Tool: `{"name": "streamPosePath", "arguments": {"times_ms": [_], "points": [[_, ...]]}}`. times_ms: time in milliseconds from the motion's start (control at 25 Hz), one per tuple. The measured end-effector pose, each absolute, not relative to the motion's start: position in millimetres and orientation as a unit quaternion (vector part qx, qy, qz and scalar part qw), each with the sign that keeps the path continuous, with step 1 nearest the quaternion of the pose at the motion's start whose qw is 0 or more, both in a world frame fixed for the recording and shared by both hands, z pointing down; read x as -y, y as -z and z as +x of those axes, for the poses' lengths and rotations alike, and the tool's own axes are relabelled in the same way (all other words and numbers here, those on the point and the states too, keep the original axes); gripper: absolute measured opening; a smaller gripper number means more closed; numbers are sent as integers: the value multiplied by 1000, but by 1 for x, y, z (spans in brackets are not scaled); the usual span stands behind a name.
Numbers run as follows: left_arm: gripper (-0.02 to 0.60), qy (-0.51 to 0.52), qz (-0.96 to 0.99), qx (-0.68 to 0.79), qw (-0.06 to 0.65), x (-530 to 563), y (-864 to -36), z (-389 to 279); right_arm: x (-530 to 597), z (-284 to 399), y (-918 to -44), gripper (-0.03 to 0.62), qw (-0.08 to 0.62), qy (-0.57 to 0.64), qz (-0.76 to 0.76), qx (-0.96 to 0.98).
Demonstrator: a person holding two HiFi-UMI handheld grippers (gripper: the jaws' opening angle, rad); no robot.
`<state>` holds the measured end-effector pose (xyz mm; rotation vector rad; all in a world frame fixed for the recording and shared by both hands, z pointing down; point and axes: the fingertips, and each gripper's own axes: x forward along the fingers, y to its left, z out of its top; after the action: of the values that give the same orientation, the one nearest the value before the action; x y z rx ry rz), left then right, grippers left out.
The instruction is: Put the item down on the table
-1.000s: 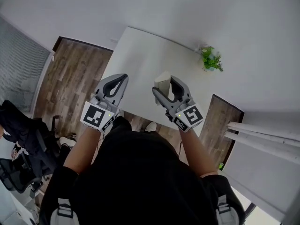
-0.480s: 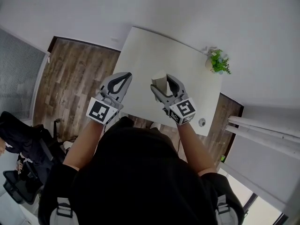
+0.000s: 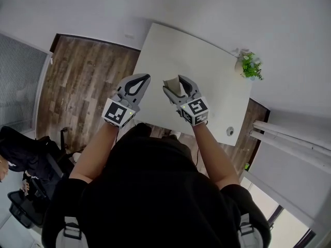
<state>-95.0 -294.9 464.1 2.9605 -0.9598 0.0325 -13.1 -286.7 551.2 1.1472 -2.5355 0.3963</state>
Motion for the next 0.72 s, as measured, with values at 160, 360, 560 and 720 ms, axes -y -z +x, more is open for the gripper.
{"name": "streamPosePath", "arguments": {"times_ms": [160,360,560,720], "points": [[-6,-12,950,311,28,304,-483,-108,298,-27,-582,291,205,-146,395,884],[-6,-24,951,308,31,315,-494,-116,313,-35,-623,291,251,-153,387,874],[-6,-30,951,305,43,323,-504,-123,323,-39,-656,290,282,-169,389,860],[-6,-26,951,306,42,330,-508,-126,327,-45,-672,288,302,-173,381,857]]}}
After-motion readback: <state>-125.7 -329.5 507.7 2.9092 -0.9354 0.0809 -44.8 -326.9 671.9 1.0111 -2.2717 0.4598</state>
